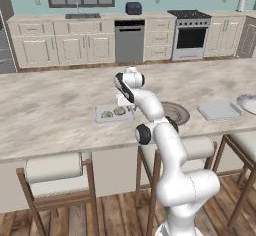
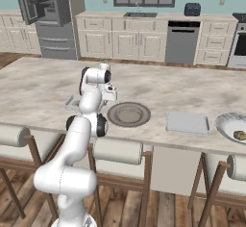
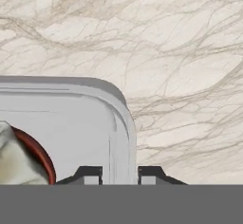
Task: Place two dumplings into each of the tupperware containers and then place the containers in the fridge.
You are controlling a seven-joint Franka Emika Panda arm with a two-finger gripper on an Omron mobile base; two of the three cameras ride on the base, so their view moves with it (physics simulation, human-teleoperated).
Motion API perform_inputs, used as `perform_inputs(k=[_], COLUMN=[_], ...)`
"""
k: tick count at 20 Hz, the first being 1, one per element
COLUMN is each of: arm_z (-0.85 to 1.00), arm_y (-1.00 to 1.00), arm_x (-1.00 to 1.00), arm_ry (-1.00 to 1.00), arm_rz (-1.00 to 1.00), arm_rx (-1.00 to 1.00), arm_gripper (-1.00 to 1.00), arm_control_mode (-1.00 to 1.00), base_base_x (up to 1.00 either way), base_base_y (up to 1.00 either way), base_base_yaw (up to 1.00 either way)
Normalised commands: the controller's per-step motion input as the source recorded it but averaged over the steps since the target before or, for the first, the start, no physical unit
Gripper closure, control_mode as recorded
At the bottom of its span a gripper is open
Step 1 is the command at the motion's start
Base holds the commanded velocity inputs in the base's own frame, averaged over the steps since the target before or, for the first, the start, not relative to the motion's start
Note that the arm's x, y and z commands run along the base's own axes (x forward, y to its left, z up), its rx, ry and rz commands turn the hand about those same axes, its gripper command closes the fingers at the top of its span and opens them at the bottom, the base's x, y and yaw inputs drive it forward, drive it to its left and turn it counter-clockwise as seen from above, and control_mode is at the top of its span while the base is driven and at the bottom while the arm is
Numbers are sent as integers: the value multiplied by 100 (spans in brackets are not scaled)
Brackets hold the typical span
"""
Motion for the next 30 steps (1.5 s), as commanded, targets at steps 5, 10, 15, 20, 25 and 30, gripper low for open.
perform_inputs(k=[5,10,15,20,25,30], arm_z=[2,43,85,93,58,22], arm_y=[0,-7,0,0,0,-2], arm_x=[0,0,-3,0,0,0], arm_ry=[0,0,0,7,20,16], arm_rz=[0,-4,-11,-14,-20,-13], arm_rx=[0,0,0,0,-4,-8], arm_gripper=[100,100,100,100,100,100], arm_control_mode=[-100,-100,-100,-100,-100,-100], base_base_x=[0,0,0,0,0,0], base_base_y=[0,0,0,0,0,0], base_base_yaw=[0,0,0,0,0,0])
